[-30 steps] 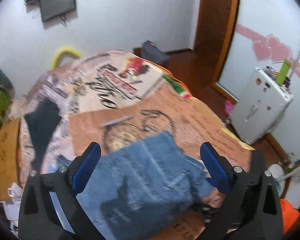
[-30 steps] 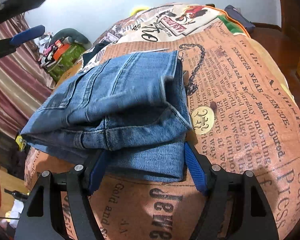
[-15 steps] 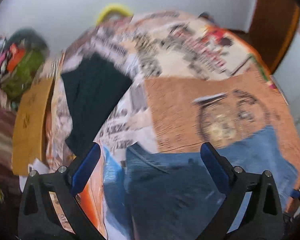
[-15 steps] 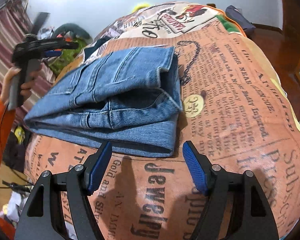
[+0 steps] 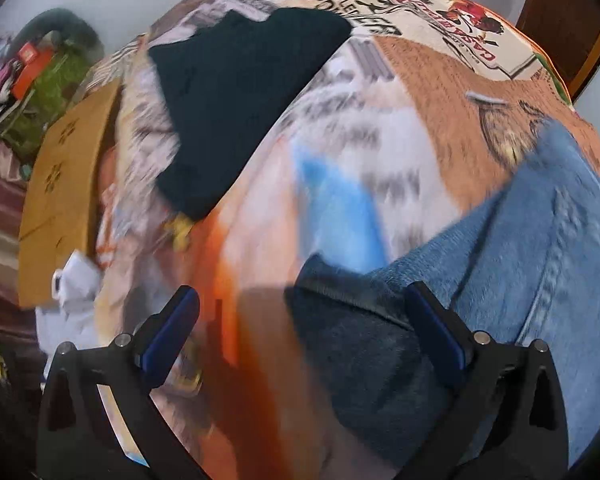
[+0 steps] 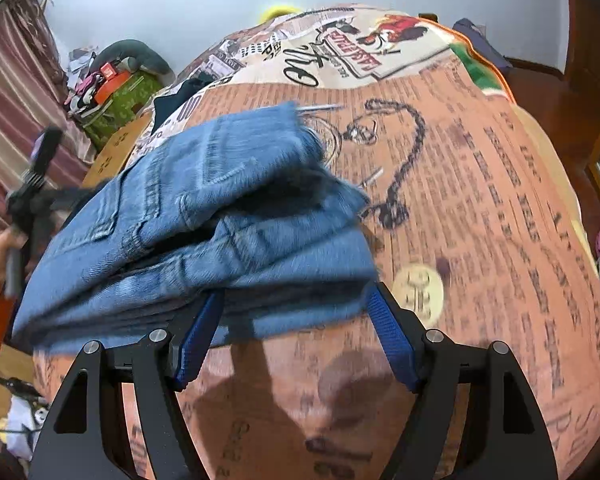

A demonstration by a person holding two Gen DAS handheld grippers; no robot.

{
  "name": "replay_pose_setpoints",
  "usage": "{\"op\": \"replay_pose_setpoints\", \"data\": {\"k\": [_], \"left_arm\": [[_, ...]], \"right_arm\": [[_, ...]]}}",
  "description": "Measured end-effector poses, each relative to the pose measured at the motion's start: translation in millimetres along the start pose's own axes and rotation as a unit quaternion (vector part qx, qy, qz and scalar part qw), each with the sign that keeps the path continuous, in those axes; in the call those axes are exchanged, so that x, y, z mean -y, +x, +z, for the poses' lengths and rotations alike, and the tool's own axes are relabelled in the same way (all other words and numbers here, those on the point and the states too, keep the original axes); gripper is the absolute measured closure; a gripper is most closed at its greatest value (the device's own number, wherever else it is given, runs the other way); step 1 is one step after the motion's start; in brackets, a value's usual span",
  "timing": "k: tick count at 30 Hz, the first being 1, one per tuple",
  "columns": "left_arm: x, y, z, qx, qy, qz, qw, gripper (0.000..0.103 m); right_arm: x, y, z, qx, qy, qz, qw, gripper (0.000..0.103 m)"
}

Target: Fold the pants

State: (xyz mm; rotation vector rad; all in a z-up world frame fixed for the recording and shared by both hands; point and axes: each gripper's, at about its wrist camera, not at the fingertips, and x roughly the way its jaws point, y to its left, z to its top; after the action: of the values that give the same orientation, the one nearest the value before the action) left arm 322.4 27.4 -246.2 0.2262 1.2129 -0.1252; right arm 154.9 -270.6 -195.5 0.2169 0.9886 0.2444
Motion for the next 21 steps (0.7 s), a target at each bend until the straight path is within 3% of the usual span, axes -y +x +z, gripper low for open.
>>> {"op": "replay_pose_setpoints", "data": {"k": [6, 11, 15, 17, 21], "left_arm": [[-6, -54, -76, 0.019, -0.044, -0.011, 0.9988, 0.0], [15, -76, -110, 0.022, -0.063, -0.042, 0.9969, 0.0], [32, -90, -109, 0.044, -0.072, -0.039, 0.9957, 0.0], [35, -102, -99, 0.069, -0.075, -0.05, 0.9935, 0.0], [33, -118, -68, 0.113, -0.071, -0.037, 0.9904, 0.0]], "right_arm": [[-8, -16, -5, 0.021, -0.013, 0.027, 0.999, 0.031], [-13, -28, -7, 0.028, -0.024, 0.028, 0.999, 0.031], [-16, -35, 0, 0.036, -0.032, 0.028, 0.998, 0.031], [-18, -36, 6, 0.038, -0.036, 0.03, 0.998, 0.031], [-25, -34, 24, 0.043, -0.049, 0.03, 0.997, 0.031]]}}
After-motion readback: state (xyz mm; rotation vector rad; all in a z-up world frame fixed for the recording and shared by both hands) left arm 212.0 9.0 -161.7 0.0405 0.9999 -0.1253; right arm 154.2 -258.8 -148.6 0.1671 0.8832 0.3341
